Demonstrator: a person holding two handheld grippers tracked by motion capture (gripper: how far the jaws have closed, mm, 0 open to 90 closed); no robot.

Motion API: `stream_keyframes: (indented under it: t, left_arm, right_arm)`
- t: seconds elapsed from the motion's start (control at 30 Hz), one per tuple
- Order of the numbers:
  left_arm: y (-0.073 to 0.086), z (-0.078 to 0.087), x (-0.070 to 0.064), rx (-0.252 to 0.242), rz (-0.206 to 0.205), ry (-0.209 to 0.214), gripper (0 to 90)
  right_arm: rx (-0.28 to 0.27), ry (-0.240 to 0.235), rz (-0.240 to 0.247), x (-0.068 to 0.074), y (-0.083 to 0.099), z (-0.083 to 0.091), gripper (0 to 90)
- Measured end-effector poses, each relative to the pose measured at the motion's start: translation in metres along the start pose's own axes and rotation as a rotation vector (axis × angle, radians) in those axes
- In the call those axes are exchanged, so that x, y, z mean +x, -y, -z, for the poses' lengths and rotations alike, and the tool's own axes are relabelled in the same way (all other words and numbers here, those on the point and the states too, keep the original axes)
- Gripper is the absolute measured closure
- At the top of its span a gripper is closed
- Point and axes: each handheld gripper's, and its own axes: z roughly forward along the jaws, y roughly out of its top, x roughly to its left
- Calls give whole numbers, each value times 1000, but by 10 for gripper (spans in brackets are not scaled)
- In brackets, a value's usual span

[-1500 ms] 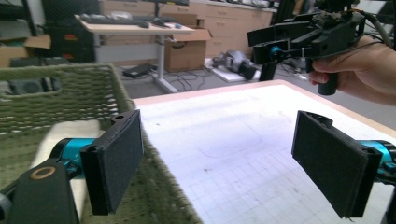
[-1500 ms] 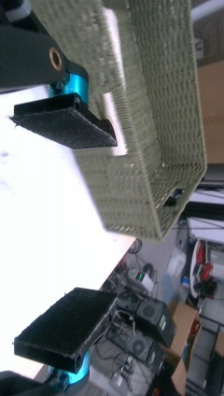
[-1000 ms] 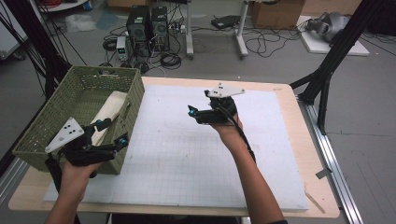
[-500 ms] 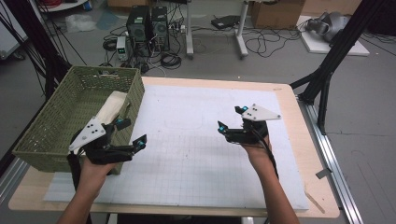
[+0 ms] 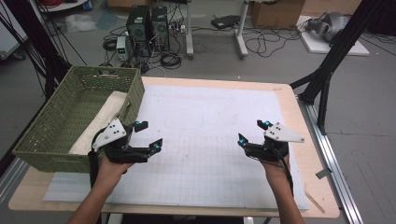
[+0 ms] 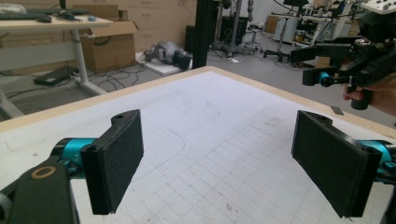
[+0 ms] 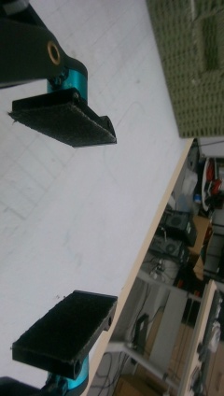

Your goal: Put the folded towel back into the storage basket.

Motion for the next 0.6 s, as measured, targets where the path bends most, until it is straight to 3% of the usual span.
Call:
stream_keyframes:
  t: [0.3, 0.5, 0.6]
  left_arm:
    - [17, -15, 4, 8, 7, 9, 177]
    - [30, -25, 6, 38, 5, 10, 177]
    - [34, -29, 5, 52, 6, 11, 177]
  right_arm:
    - [30, 62, -43, 1, 29, 11, 177]
    - [55, 79, -85, -3, 47, 17, 177]
    - [81, 81, -80, -5, 54, 16, 177]
